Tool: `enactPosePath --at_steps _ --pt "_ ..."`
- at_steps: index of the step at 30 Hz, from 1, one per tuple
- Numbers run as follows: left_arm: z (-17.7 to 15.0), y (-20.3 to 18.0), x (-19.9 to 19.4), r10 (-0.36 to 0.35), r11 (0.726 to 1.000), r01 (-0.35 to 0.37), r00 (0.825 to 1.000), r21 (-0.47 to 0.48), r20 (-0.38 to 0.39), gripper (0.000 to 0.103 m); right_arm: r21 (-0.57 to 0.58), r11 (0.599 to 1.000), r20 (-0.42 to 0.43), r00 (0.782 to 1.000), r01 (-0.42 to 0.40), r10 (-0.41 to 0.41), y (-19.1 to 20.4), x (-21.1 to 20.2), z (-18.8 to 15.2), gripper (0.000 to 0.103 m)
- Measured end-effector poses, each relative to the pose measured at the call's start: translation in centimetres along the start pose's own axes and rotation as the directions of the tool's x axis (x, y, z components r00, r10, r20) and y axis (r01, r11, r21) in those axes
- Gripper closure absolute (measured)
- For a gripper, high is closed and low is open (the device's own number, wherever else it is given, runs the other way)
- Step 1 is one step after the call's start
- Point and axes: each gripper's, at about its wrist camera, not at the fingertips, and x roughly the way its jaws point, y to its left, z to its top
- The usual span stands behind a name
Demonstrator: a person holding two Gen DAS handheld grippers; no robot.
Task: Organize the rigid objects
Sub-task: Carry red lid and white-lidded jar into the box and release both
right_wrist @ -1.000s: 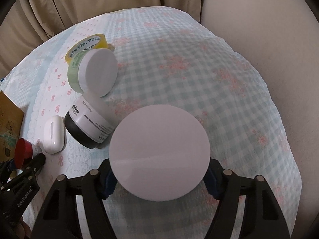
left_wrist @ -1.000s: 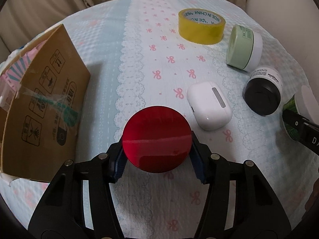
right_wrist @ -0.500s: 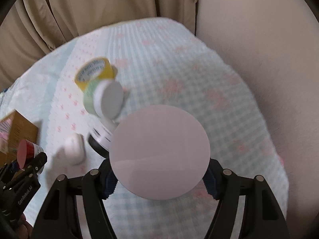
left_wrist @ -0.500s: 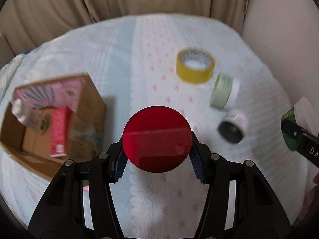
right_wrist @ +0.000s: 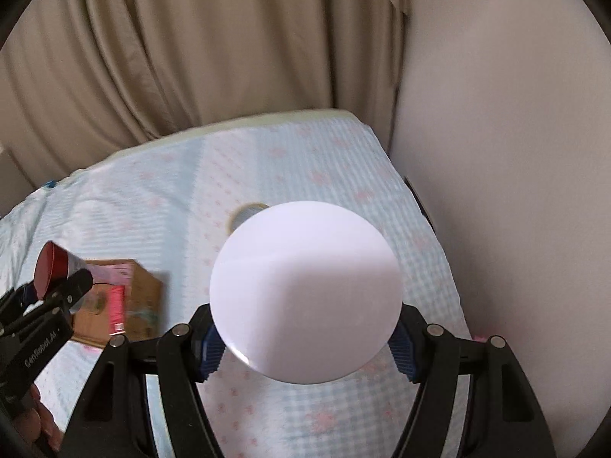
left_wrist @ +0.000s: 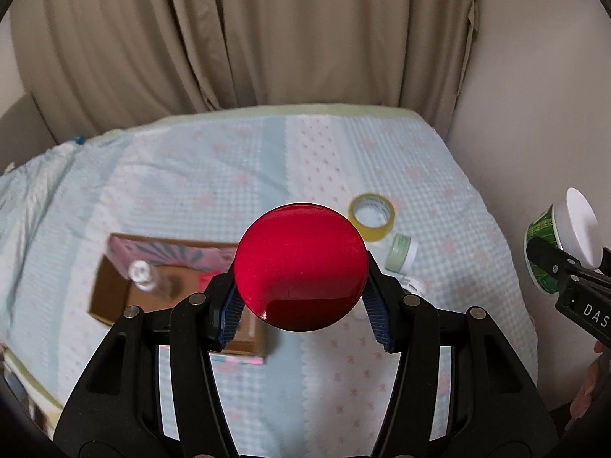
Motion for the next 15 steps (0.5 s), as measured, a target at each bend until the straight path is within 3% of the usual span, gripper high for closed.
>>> enactPosePath --at_steps 8,15 --pt "1.4 7.9 -3.3 -0.009 1.000 0.009 1.000 0.005 0.021 0.051 -0.064 0.994 0.031 0.996 -0.087 0.089 8.0 -3.9 1.8 0.036" --pt "0.9 16.9 -2.5 -0.044 0.998 0.044 0.999 0.047 -0.010 0.051 -0.039 0.992 0.006 0.993 -0.118 0.118 16.7 -4.1 1.9 0.036"
